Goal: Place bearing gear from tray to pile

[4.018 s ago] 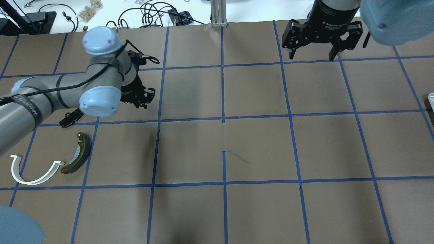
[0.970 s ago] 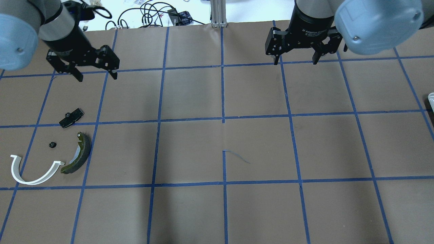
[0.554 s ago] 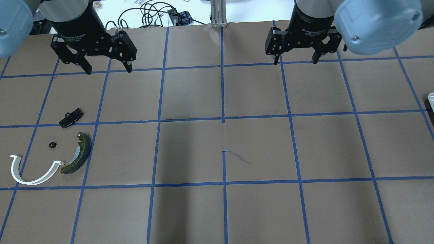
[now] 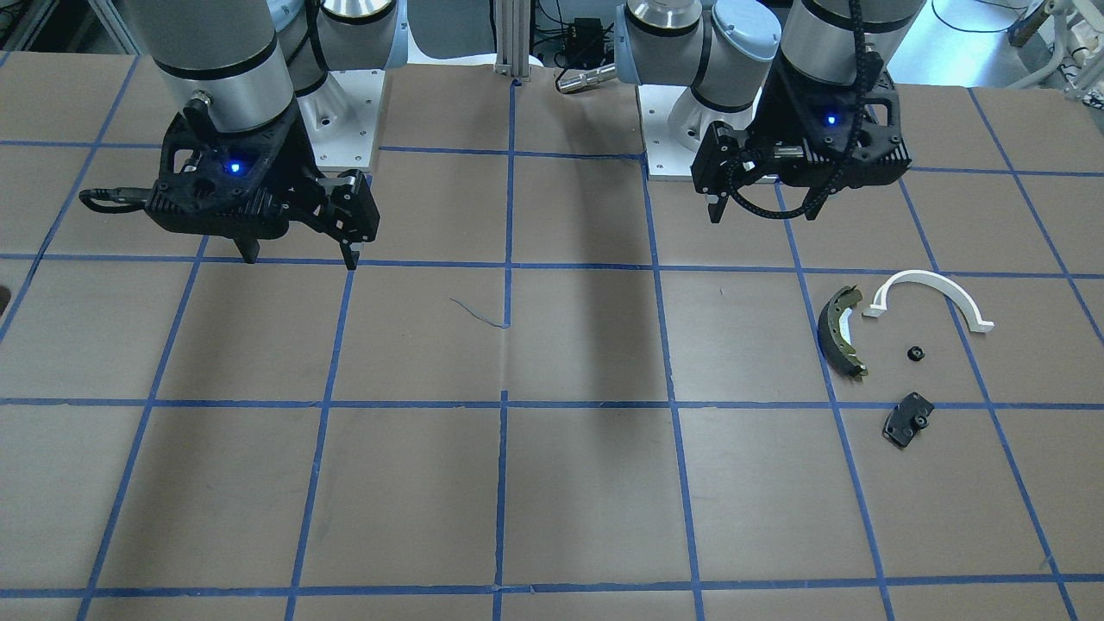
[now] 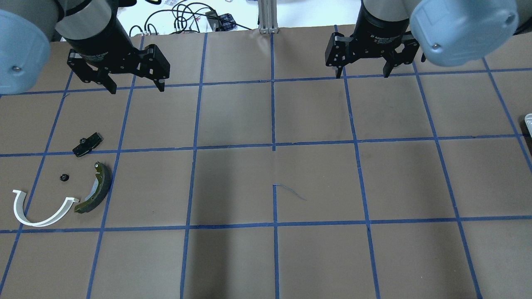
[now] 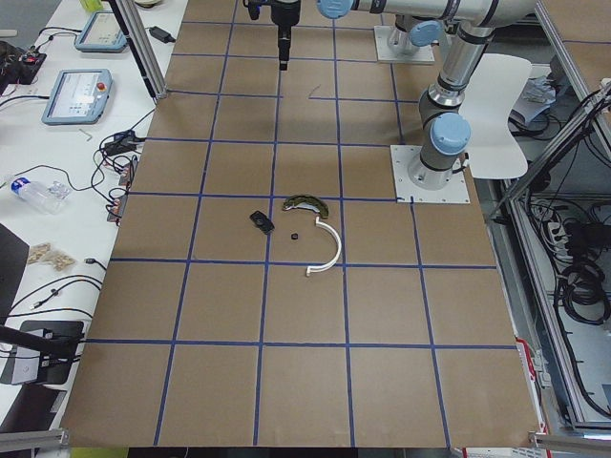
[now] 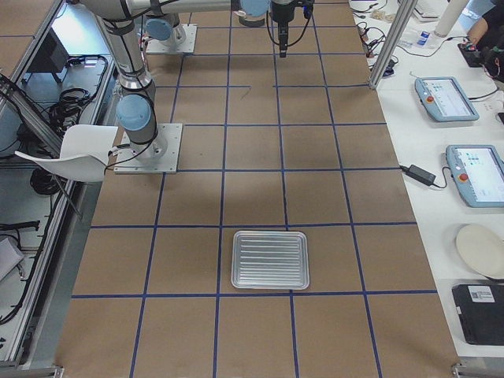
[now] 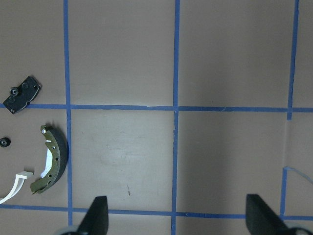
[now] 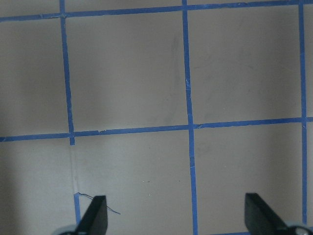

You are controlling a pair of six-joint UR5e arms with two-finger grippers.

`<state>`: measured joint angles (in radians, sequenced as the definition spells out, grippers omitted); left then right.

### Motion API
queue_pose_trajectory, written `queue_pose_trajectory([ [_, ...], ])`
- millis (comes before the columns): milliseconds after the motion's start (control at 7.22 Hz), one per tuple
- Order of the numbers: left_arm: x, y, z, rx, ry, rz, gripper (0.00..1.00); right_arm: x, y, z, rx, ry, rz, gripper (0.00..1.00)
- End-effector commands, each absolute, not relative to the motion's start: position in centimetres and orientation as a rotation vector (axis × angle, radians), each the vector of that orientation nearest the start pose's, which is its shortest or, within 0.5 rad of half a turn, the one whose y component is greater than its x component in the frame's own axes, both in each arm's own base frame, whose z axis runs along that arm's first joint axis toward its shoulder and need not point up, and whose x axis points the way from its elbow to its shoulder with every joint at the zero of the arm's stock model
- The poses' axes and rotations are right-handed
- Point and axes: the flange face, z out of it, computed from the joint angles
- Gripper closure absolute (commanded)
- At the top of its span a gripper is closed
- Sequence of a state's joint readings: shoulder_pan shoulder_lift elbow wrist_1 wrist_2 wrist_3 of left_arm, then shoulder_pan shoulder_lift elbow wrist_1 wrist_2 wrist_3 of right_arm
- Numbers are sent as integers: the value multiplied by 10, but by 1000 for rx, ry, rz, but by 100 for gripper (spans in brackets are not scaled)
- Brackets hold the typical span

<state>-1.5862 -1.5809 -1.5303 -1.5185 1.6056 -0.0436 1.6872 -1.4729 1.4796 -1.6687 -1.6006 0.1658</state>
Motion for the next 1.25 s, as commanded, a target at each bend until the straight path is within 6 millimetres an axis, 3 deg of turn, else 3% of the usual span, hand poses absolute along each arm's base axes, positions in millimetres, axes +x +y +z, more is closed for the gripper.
queue_pose_trajectory([
  [0, -127, -501, 517, -81, 3110, -170, 0, 192, -525, 494, 82, 3151, -167, 0],
  [139, -115, -503, 522, -107, 3112, -175, 0, 192, -525, 494, 82, 3150, -169, 0],
  [416, -109, -502, 522, -121, 3118, -160, 0, 192, -525, 494, 82, 3154, -168, 0],
  [1108, -113, -495, 521, -102, 3124, -161, 0, 192, -524, 494, 87, 3152, -165, 0],
])
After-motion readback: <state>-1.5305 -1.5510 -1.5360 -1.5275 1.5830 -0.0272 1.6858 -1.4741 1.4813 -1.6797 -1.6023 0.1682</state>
